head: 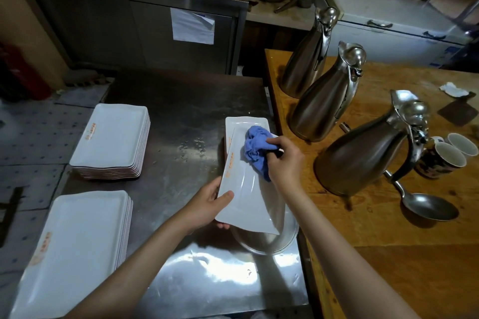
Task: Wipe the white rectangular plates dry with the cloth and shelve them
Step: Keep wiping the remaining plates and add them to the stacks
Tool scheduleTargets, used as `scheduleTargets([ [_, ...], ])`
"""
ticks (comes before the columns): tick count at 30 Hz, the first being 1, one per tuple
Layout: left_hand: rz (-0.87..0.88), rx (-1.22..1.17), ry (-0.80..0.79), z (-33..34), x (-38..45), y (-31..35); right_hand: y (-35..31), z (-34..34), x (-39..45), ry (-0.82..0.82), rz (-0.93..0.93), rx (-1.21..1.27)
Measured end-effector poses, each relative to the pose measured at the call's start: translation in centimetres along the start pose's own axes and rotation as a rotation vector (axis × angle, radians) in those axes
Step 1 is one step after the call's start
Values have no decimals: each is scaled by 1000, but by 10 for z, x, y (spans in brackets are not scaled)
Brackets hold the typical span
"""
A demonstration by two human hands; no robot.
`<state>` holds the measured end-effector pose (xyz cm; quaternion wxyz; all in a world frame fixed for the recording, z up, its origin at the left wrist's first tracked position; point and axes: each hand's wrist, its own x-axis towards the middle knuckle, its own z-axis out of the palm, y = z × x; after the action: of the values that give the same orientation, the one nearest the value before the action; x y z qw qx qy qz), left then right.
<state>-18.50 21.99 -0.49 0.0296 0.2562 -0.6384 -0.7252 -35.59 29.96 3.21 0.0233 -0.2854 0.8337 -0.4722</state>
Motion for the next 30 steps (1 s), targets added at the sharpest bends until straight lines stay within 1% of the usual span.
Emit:
scheduleTargets([
  [3,7,-39,10,2,2,1,-6,5,-11,-80,20,68],
  [6,6,-67,37,1,3,2,-6,10,-25,-165,-20,78],
  [10,24,-79,65,-7,4,-2,-2,15,-42,-275,-65,48],
  [16,2,-209,144,-19,6,-12,-1,19,-52,-442,-57,-17],
  [20,-10,-252,243,-29,6,-16,-1,24,-53,-521,-61,-40],
  [24,-18,-276,289,-43,8,-23,-3,34,-51,-516,-80,-88],
  [30,-85,-288,340,-72,18,-29,-11,51,-32,-331,26,-7],
])
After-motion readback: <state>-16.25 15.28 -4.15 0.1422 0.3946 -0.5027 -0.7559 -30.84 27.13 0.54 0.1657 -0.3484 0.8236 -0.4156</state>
